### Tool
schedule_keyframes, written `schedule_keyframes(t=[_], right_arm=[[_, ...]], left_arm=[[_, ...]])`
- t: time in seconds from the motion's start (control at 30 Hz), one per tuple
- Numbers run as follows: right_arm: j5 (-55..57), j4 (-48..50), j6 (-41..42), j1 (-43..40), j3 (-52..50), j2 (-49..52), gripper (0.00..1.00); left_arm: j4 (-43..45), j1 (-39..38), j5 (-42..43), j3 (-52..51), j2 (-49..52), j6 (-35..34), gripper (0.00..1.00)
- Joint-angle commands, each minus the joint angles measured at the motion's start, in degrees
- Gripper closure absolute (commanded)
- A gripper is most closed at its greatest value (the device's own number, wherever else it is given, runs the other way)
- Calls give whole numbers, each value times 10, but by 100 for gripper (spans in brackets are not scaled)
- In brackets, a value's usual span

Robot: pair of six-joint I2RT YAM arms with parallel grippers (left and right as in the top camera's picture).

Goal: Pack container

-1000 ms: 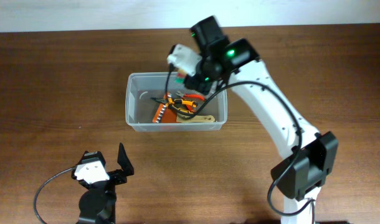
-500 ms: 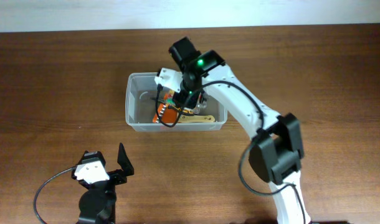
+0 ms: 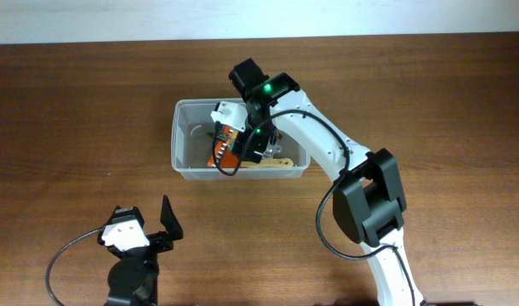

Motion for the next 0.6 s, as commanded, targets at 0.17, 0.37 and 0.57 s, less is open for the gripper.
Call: schedule_keyframes(t=[0.17,0.37,0.57], right_arm=[[97,-29,315,-68,174,-50,1],[97,-70,405,-180,284,-53,1],[96,-60,405,-250,300,-52,1]], left_arm=[[-1,-2,-2,-2,-3,5,1],[-1,-2,-2,-2,-3,5,1],[-1,-2,-2,-2,-3,5,1]])
